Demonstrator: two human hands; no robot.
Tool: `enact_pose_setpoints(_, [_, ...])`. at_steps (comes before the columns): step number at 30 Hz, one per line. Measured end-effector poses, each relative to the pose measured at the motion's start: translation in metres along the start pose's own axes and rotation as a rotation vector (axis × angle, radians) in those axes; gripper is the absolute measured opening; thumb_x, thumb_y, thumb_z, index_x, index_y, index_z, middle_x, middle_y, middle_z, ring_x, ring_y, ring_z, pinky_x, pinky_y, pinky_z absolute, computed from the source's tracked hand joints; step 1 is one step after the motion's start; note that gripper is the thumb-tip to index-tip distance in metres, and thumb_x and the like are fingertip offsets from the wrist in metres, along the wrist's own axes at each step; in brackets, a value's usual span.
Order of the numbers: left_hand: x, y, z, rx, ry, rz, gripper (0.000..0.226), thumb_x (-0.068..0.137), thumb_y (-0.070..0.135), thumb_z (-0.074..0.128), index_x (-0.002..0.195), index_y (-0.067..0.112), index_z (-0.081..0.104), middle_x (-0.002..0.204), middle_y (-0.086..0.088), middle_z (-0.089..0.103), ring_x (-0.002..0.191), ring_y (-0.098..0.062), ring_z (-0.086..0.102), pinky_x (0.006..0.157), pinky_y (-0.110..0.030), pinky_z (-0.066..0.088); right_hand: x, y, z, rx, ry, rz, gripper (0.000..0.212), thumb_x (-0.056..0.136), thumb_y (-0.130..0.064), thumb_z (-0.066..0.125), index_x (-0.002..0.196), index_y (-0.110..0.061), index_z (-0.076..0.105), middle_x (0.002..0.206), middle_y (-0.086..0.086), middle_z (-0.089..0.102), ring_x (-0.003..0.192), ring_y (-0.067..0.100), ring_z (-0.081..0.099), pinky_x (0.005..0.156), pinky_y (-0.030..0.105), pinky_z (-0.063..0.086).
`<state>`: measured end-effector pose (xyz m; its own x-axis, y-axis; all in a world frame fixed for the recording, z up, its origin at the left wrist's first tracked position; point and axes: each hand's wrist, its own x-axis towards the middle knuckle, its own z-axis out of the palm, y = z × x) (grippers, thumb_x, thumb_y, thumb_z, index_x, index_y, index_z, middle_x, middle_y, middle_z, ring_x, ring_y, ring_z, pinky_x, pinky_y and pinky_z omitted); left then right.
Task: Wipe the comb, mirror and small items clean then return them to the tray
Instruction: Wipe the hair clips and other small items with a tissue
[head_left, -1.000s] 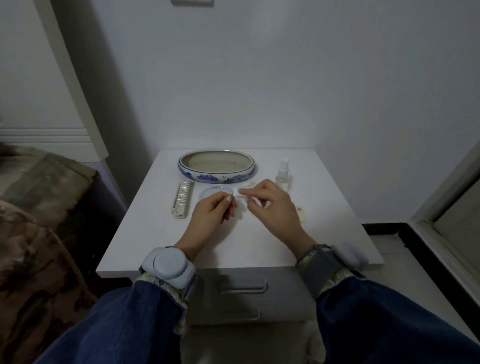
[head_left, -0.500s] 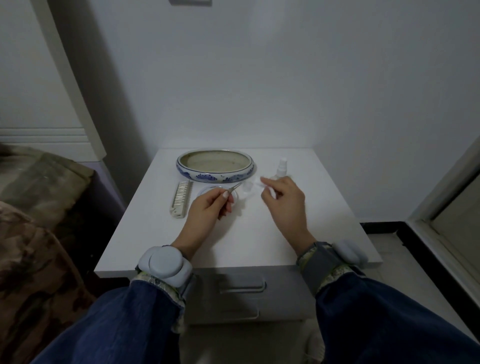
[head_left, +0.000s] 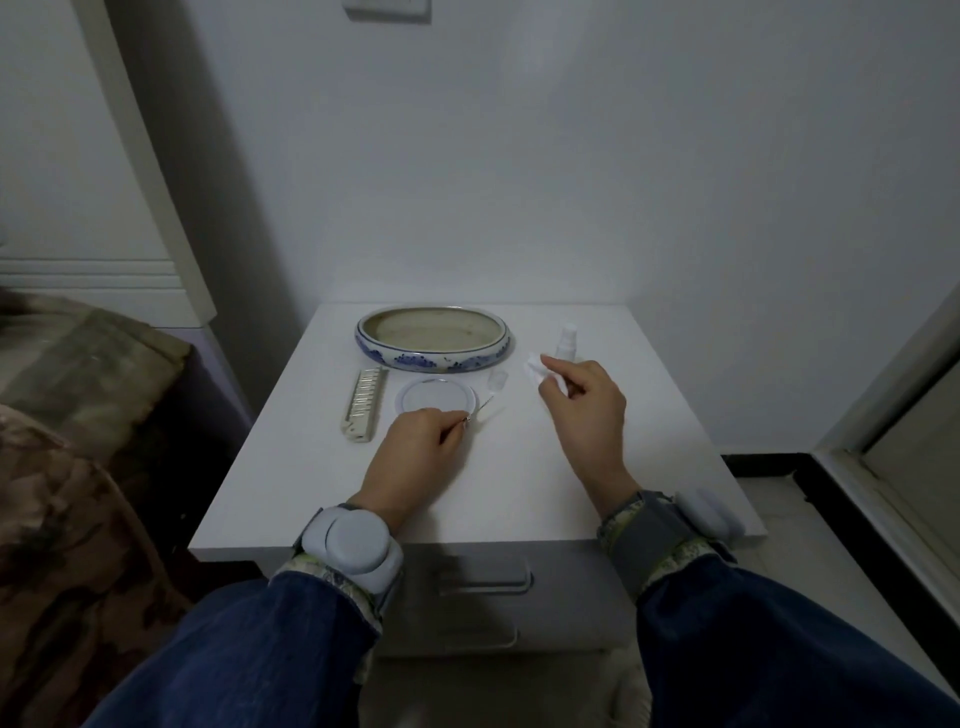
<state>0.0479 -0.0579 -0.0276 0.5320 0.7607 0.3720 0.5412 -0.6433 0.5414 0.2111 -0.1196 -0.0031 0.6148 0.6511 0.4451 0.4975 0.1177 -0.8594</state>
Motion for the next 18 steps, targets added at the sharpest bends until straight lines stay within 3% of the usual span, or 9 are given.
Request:
enact_pose_setpoints(2, [-0.0009,0.0005,0.0016,0.061,-0.006,0.030,0.023,0.094,0.016,0.049,0.088,0.003,0.067,0.072,-0.014,0.063,0.071,-0.027,0.057,0.066,-0.034,0.041,-0.0004,0.0003,0.0000,-0.001,-0.010,-0.011,0.025,0.084,0.001,0.058,0.106,-0.005,0.068,0.074,-0.010,0.048,0.067,-0.015,0.050,0.065,0.000,0.035])
enact_pose_setpoints(6, [-0.0021,0.0054,0.0020,0.128,-0.006,0.057,0.023,0.096,0.020,0.048,0.100,0.011,0.069,0.077,-0.012,0.062,0.077,-0.028,0.057,0.062,-0.028,0.032,-0.0014,0.0004,0.0010,-0.005,-0.032,-0.021,0.025,0.083,0.001,0.059,0.105,-0.005,0.069,0.074,-0.012,0.048,0.067,-0.014,0.050,0.066,0.001,0.035])
enact_pose_setpoints(18, [-0.0034,0.0075,0.0060,0.202,-0.039,0.011,0.026,0.093,0.025,0.048,0.091,0.008,0.068,0.077,-0.008,0.057,0.076,-0.026,0.055,0.063,-0.032,0.041,-0.0020,0.0030,0.0029,-0.065,-0.103,-0.027,0.024,0.083,-0.001,0.060,0.105,-0.005,0.069,0.074,-0.015,0.047,0.070,-0.015,0.050,0.067,-0.001,0.035])
